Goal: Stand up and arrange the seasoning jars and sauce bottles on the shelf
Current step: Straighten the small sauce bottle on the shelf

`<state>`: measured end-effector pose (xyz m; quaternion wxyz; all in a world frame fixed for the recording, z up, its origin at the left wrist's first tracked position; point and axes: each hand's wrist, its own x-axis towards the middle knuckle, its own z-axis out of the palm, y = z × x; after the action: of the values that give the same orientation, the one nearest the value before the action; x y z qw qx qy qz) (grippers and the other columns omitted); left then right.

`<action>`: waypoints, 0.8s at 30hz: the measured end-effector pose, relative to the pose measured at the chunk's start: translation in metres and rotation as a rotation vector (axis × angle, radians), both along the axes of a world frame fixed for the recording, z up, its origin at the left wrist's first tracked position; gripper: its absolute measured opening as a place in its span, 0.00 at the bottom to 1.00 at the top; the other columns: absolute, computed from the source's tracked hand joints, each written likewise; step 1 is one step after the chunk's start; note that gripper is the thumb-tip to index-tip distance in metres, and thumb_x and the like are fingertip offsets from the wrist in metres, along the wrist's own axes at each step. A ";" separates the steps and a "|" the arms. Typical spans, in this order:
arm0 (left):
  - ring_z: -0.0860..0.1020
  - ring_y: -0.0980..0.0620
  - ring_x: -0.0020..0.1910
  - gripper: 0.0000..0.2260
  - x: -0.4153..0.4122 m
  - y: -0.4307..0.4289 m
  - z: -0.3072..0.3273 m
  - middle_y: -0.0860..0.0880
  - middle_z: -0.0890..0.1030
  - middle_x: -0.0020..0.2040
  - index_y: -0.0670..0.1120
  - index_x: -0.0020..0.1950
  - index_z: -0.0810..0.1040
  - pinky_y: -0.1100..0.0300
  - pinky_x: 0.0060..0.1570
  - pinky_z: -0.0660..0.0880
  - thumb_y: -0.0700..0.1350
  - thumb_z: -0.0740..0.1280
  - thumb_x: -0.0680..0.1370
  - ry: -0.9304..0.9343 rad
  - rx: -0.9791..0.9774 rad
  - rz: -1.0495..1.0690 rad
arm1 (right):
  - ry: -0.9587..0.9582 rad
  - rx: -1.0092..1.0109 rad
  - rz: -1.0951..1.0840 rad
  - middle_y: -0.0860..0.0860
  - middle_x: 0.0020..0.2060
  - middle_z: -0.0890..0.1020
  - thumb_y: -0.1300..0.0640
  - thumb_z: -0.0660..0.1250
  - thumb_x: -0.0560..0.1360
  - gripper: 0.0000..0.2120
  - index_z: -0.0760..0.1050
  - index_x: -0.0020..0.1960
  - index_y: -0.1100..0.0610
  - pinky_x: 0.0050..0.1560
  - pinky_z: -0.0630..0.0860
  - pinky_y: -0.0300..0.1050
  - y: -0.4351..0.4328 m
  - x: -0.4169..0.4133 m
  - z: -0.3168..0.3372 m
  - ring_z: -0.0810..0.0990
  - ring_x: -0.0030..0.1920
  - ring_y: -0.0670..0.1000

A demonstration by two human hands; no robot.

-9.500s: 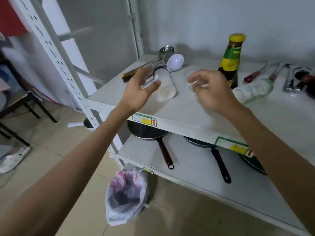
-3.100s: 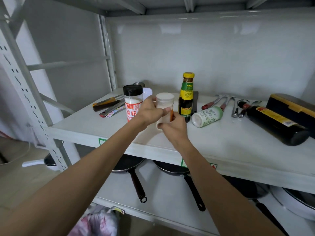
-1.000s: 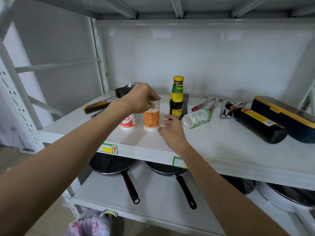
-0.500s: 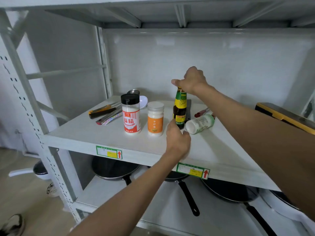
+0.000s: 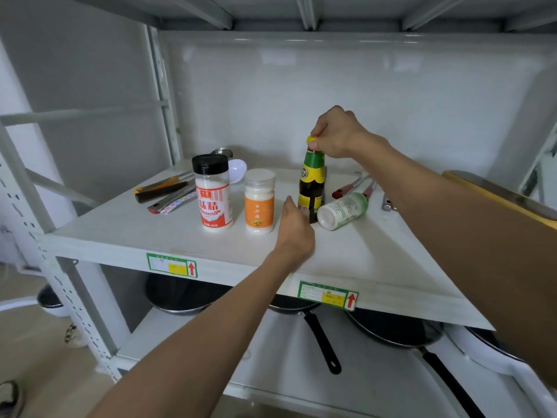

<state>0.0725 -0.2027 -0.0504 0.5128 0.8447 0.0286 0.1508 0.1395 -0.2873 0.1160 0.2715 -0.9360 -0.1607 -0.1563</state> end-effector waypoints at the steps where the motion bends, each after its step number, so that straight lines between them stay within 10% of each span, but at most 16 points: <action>1: 0.62 0.43 0.75 0.25 0.002 0.001 0.001 0.41 0.62 0.76 0.40 0.78 0.51 0.53 0.72 0.62 0.39 0.55 0.82 0.018 -0.008 -0.002 | 0.010 -0.002 0.015 0.58 0.62 0.75 0.58 0.73 0.73 0.13 0.80 0.57 0.58 0.57 0.72 0.41 -0.002 0.000 -0.001 0.74 0.58 0.52; 6: 0.77 0.46 0.54 0.12 0.005 0.003 -0.002 0.43 0.79 0.58 0.44 0.65 0.69 0.56 0.51 0.72 0.40 0.57 0.82 -0.008 -0.026 -0.002 | 0.058 0.045 0.123 0.59 0.61 0.79 0.63 0.69 0.75 0.10 0.79 0.56 0.59 0.55 0.72 0.41 -0.008 -0.005 -0.004 0.79 0.57 0.54; 24: 0.77 0.58 0.42 0.16 0.000 0.009 0.001 0.50 0.79 0.48 0.42 0.60 0.73 0.74 0.35 0.71 0.43 0.72 0.75 -0.045 -0.263 0.048 | 0.044 0.091 0.262 0.58 0.57 0.82 0.63 0.66 0.77 0.06 0.80 0.51 0.60 0.56 0.77 0.43 -0.012 -0.017 -0.007 0.81 0.57 0.53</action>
<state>0.0725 -0.1939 -0.0495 0.6158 0.7657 0.0567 0.1770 0.1229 -0.2997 0.1092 0.3353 -0.8968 -0.2684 -0.1061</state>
